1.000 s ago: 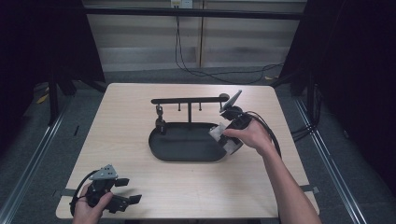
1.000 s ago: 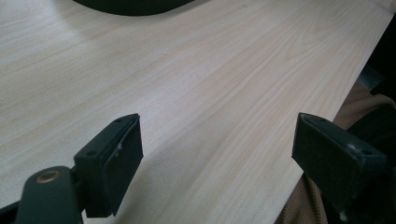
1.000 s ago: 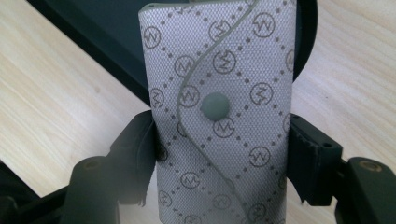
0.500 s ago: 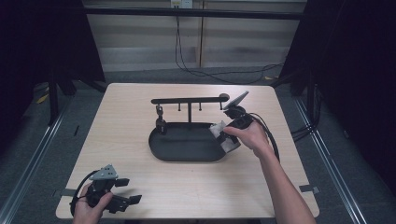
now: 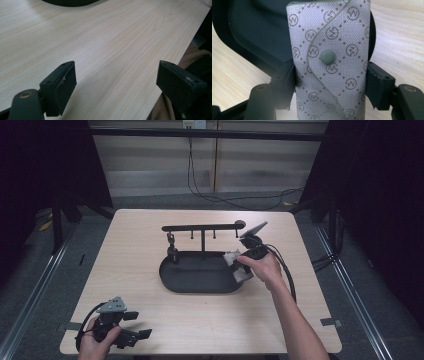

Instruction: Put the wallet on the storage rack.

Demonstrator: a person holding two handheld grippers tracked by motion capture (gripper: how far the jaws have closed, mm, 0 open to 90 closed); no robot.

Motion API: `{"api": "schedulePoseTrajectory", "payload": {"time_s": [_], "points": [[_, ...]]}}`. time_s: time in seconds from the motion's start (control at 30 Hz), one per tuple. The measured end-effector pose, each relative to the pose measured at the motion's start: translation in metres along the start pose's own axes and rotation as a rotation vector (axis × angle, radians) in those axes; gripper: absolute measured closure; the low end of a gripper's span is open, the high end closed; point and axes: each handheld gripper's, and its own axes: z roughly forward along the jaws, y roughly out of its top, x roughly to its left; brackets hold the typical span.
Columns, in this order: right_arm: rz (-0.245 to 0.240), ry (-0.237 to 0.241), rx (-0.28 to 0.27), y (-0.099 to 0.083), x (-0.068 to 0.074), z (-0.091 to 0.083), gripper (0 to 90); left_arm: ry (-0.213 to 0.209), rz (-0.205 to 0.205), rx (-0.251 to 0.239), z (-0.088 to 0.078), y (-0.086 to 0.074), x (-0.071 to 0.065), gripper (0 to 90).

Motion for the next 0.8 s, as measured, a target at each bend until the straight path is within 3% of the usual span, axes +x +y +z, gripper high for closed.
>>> {"api": "schedulePoseTrajectory", "payload": {"time_s": [0.1,0.6,0.8], "points": [[0.010,-0.005,-0.021,0.000,-0.001,0.002,33.0,-0.020,-0.014,-0.008,0.000,0.001,0.000,16.2],[0.079,0.050,-0.078,0.003,-0.002,0.015,32.9,-0.011,-0.001,-0.002,0.000,0.001,-0.001,16.2],[0.081,0.060,-0.085,0.004,0.000,0.020,32.8,-0.009,-0.002,0.000,0.001,0.000,-0.001,16.2]]}}
